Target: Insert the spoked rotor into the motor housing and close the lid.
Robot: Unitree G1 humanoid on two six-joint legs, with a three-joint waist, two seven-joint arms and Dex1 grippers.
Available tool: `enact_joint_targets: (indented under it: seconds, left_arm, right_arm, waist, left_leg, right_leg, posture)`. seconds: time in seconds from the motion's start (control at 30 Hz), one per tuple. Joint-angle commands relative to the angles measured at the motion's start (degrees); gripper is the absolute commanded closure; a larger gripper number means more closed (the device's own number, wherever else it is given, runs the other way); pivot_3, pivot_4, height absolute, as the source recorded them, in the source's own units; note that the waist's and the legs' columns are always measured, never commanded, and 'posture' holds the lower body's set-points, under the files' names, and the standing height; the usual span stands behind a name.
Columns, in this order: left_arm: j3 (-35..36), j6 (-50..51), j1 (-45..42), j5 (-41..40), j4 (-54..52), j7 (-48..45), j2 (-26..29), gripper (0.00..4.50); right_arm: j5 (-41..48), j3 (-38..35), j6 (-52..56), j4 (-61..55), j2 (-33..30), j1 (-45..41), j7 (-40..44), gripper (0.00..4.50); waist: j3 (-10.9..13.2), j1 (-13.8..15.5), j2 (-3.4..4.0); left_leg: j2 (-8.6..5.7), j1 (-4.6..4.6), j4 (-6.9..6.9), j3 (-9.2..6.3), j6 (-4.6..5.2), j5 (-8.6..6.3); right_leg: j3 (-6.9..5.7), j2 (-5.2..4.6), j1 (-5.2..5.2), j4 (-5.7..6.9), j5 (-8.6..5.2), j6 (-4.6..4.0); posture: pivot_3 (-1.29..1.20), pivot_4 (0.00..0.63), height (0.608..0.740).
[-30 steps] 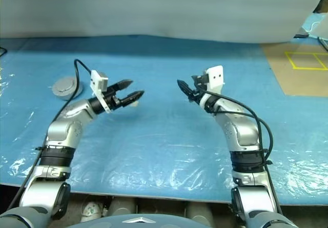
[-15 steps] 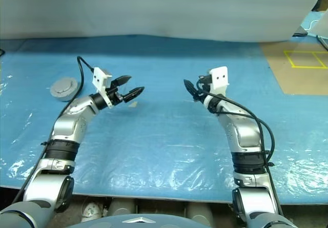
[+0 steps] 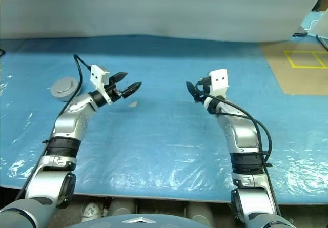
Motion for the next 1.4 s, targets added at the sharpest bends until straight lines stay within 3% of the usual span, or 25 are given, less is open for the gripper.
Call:
enact_joint_targets:
  seconds: [0.03,1.4]
  left_arm:
    - [1.3,-1.2,-0.7,-0.1,-1.2,0.2,0.7,0.02]
    - [0.8,-2.3,-2.5,0.7,0.1,0.4,-0.3,0.02]
  right_arm:
    - [-0.3,-0.7,-1.5,-0.7,-0.2,-0.8,0.0,1.06]
    - [-2.0,-1.1,-2.0,0.7,-0.3,-1.7,-0.4,1.06]
  waist:
    - [0.0,0.0,0.0]
    - [0.0,0.0,0.04]
  left_leg:
    - [0.0,0.0,0.0,0.0,0.0,0.0]
    - [0.0,0.0,-0.02,0.0,0.0,0.0]
  right_leg:
    - [0.0,0.0,0.0,0.01,0.0,0.0]
    - [0.0,0.0,0.0,-0.02,0.0,0.0]
  posture:
    - [0.0,0.15,0.74]
    - [0.0,0.15,0.74]
